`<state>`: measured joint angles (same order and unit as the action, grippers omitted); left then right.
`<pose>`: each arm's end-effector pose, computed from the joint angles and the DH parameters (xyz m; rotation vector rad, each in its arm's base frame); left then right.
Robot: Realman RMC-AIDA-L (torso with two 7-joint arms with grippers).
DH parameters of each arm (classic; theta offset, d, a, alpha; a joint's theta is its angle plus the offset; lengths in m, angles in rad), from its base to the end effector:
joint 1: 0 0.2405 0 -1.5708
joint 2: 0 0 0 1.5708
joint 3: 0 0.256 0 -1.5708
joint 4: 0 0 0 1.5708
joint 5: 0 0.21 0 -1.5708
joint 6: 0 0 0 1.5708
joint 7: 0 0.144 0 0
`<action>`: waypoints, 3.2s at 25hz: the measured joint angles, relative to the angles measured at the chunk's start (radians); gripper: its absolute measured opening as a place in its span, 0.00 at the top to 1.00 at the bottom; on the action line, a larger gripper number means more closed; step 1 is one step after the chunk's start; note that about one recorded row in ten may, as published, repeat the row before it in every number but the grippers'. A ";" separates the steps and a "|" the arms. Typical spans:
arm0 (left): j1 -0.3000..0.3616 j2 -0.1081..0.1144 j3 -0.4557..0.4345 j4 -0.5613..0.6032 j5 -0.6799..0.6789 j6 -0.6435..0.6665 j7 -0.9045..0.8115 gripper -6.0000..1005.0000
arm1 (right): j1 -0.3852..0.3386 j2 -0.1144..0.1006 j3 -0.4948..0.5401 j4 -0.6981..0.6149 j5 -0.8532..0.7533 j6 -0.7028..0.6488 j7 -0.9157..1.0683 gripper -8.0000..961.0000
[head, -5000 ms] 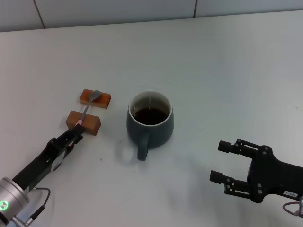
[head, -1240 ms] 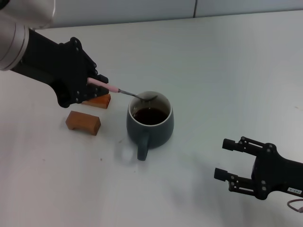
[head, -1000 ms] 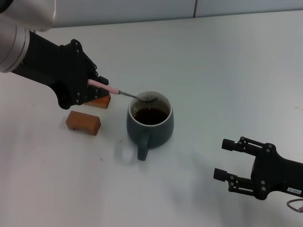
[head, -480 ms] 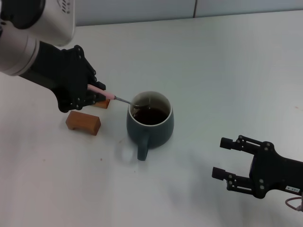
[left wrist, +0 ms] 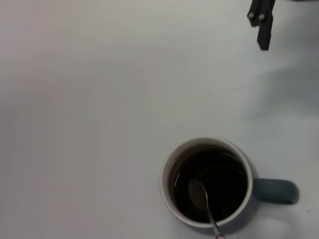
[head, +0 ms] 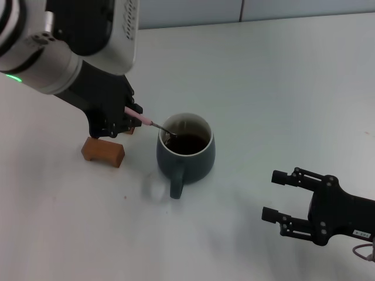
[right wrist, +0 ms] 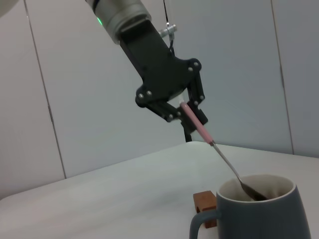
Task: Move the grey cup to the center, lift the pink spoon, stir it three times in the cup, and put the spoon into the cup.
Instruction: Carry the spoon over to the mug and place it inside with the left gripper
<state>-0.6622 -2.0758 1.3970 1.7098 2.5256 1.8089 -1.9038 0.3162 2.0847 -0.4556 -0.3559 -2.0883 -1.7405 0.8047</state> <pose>-0.0963 0.3303 0.0328 -2.8506 0.3743 0.5909 0.3161 0.2194 -0.0311 -2.6300 0.4495 0.9358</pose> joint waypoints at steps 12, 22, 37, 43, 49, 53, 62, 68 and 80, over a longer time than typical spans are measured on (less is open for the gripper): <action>-0.017 -0.003 0.143 -0.072 0.055 -0.108 -0.016 0.87 | 0.000 -0.001 -0.002 0.000 -0.001 0.000 0.001 0.21; 0.009 0.001 0.159 -0.046 0.067 -0.075 -0.021 0.87 | 0.001 -0.002 -0.002 0.000 -0.001 -0.001 0.002 0.21; 0.018 -0.002 0.192 -0.047 0.040 -0.169 -0.037 0.87 | 0.012 -0.001 -0.014 0.005 -0.002 0.002 0.004 0.21; 0.029 0.000 0.196 -0.023 0.024 -0.112 -0.038 0.87 | 0.012 0.000 -0.014 0.005 -0.003 0.003 0.004 0.21; 0.040 0.002 0.189 -0.012 0.068 -0.123 -0.042 0.87 | 0.012 0.000 -0.014 0.006 -0.003 0.010 0.004 0.21; 0.042 0.002 0.191 -0.009 0.081 -0.146 -0.043 0.87 | 0.012 0.000 -0.015 0.006 -0.003 0.012 0.004 0.21; 0.037 -0.003 0.204 -0.007 0.030 -0.168 -0.046 0.87 | 0.012 0.000 -0.015 0.006 -0.003 0.014 0.004 0.21; 0.047 0.001 0.201 0.003 0.025 -0.124 -0.046 0.87 | 0.014 0.000 -0.015 0.006 -0.003 0.014 0.004 0.21; 0.059 0.005 0.192 0.000 0.091 -0.173 -0.037 0.87 | 0.019 0.000 -0.018 0.007 -0.002 0.013 0.004 0.21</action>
<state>-0.6033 -2.0711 1.5888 1.7098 2.6162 1.6357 -1.9403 0.3349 2.0847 -0.4739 -0.3485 -2.0907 -1.7272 0.8084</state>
